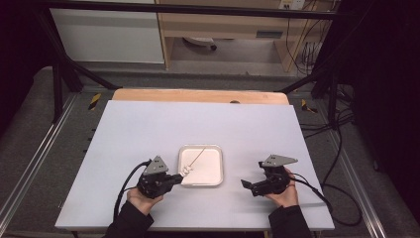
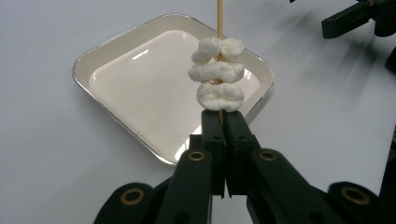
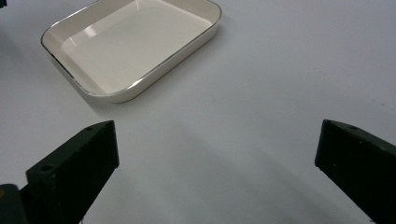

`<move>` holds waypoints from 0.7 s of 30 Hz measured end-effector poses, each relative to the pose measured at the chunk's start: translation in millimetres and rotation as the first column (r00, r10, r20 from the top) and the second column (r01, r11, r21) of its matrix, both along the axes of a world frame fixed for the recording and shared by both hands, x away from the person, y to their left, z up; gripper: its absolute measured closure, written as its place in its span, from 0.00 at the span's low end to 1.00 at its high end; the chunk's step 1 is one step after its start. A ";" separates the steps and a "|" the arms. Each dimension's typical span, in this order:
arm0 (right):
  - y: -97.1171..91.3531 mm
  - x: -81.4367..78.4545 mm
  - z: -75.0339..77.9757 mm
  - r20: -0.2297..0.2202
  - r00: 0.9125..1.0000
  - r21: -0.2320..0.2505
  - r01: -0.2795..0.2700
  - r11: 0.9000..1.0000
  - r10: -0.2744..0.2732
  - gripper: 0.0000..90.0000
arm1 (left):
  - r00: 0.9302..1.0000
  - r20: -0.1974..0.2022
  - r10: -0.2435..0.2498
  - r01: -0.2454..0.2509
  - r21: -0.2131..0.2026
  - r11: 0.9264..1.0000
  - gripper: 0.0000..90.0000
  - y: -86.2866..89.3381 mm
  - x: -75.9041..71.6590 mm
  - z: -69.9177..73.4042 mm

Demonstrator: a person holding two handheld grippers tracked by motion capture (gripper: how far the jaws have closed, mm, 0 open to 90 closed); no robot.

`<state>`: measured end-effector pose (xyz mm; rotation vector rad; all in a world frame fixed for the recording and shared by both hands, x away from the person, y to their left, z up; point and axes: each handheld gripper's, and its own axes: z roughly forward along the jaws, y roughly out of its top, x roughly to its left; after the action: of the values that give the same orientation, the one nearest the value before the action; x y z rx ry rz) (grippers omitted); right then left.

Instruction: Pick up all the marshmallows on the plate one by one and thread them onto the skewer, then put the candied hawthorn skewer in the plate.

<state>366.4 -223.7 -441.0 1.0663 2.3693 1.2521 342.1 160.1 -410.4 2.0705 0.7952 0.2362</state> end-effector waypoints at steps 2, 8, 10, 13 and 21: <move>-4.6 -1.5 -1.1 0.002 1.000 -0.008 0.002 1.000 -0.002 0.00 | 1.000 -0.003 0.002 -0.002 0.008 1.000 0.98 -0.5 2.4 1.7; -11.8 -5.4 -5.5 -0.007 1.000 -0.019 0.006 1.000 -0.006 0.00 | 1.000 -0.022 0.016 -0.015 0.024 1.000 0.98 -0.5 12.2 6.5; -13.3 -6.1 -6.1 -0.004 1.000 -0.029 0.008 1.000 -0.009 0.00 | 0.999 -0.031 0.020 -0.019 0.033 0.999 0.98 -1.5 14.9 8.0; -14.2 -7.3 -6.5 -0.001 1.000 -0.035 0.007 0.999 -0.008 0.00 | 0.999 -0.042 0.023 -0.021 0.042 0.999 0.98 -4.3 19.2 10.5; -16.9 -8.2 -5.6 0.005 1.000 -0.040 0.015 0.999 -0.015 0.00 | 0.996 -0.075 0.040 -0.034 0.086 0.996 0.98 -14.9 32.8 14.9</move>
<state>358.2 -240.7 -446.6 1.0664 2.3682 1.1949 374.9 145.2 -395.5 2.1566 0.8846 0.2148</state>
